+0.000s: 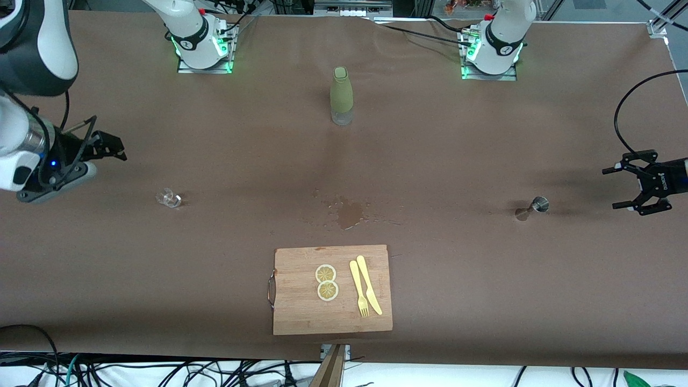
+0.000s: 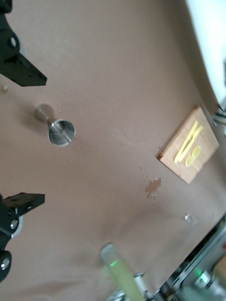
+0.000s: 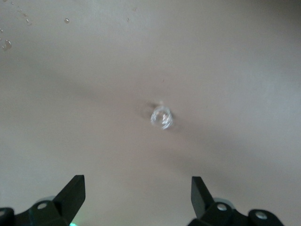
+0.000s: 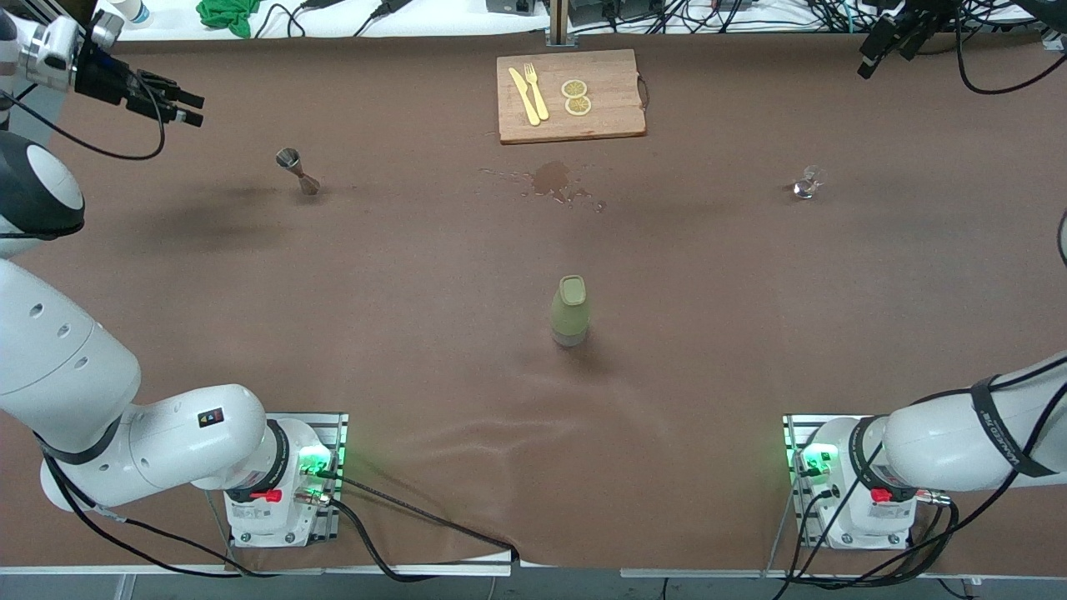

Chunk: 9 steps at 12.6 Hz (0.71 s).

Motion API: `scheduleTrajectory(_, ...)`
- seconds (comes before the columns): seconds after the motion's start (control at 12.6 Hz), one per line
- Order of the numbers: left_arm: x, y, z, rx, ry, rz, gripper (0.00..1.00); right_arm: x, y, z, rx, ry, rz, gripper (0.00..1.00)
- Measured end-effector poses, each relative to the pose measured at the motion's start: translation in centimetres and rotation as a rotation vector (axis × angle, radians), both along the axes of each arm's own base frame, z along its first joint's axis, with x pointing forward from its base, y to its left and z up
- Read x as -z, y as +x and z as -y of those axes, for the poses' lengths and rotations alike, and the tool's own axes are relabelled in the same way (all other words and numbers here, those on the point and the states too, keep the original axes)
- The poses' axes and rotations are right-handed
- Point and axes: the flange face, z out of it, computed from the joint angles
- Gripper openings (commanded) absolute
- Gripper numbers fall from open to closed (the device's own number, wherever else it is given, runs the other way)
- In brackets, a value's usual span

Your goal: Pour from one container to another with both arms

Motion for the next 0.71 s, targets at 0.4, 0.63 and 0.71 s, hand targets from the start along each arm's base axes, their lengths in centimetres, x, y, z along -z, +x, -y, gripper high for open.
scheduleTrajectory(0.4,-8.2,1.5,7.1,-0.237,0.231,-0.145,1.00,-3.4,-5.9,-1.5,0.253,-0.055,-0.011,1.00)
scheduleTrajectory(0.63,-12.8,1.3,13.3,-0.396,0.393,-0.231,1.00,-6.4,-7.7,1.2,0.444,-0.067,0.023,1.00)
scheduleTrajectory(0.71,-14.3,0.9,15.3,-0.445,0.437,-0.253,1.00,-7.2,-8.3,1.8,0.490,-0.071,0.026,1.00)
